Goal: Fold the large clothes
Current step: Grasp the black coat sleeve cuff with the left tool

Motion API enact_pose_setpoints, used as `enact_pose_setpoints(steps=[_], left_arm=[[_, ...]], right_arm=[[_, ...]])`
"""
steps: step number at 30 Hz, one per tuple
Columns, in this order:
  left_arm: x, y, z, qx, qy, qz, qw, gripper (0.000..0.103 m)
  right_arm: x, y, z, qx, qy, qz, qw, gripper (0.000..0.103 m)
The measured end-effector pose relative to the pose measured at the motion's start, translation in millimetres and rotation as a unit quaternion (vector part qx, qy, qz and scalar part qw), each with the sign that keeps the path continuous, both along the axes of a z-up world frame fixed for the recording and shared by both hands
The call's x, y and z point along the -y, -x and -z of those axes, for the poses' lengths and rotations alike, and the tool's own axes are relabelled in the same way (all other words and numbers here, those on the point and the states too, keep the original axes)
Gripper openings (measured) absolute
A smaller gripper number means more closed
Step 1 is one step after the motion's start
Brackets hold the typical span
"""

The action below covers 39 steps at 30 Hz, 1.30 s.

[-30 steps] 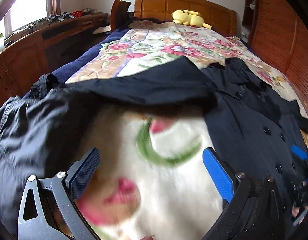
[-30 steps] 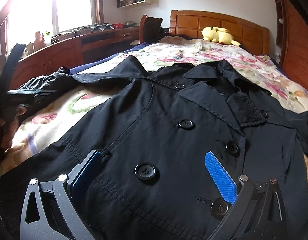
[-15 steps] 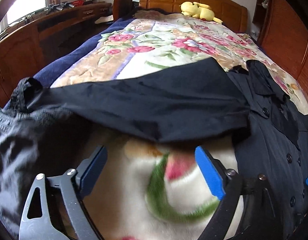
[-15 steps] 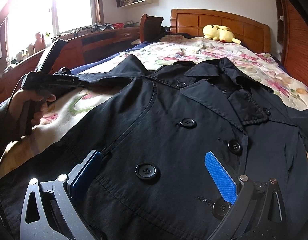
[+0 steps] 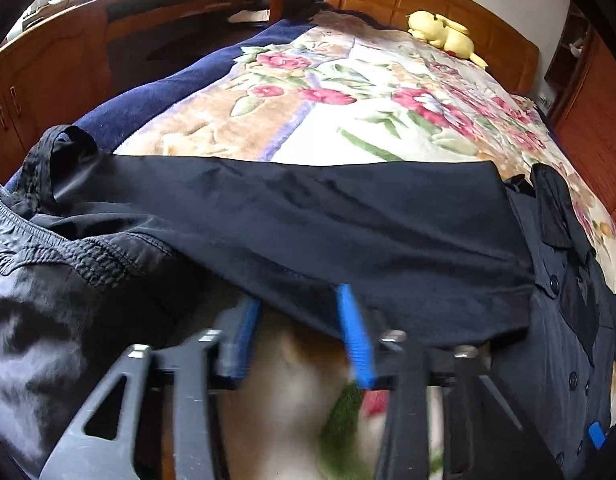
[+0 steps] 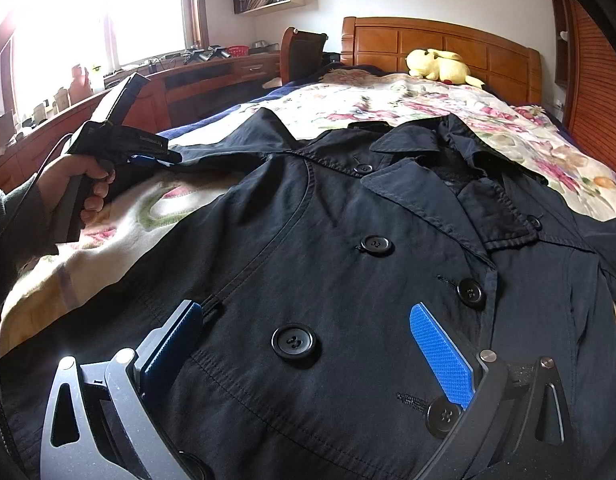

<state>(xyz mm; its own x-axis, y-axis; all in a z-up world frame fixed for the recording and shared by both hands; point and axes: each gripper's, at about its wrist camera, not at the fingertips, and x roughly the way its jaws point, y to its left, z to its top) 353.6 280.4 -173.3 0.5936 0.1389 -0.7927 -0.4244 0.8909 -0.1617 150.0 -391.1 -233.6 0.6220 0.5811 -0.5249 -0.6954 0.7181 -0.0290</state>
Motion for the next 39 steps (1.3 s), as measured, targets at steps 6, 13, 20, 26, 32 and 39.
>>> enact_pose_setpoints(steps=[6, 13, 20, 26, 32, 39], left_arm=[[19, -7, -18, 0.010, -0.044, 0.029, 0.9985, 0.003], [71, 1, -66, 0.042, -0.081, 0.093, 0.9914, 0.002], [159, 25, -117, 0.068, -0.094, 0.201, 0.9727, 0.002], [181, 35, -115, 0.031, -0.091, 0.230, 0.9685, 0.012], [181, 66, -102, 0.026, -0.072, 0.242, 0.9673, 0.030], [155, 92, -105, 0.042, -0.087, 0.223, 0.9700, 0.040]], right_arm=[[0, 0, 0, 0.000, 0.000, 0.000, 1.000, 0.103], [1, -1, 1, 0.000, -0.005, 0.001, 1.000, 0.103], [2, -1, 0, 0.000, -0.010, 0.002, 1.000, 0.103], [1, 1, 1, 0.001, -0.010, 0.002, 1.000, 0.103], [0, 2, 1, 0.002, -0.007, 0.001, 1.000, 0.103], [0, 2, 1, 0.002, -0.006, 0.001, 1.000, 0.103]])
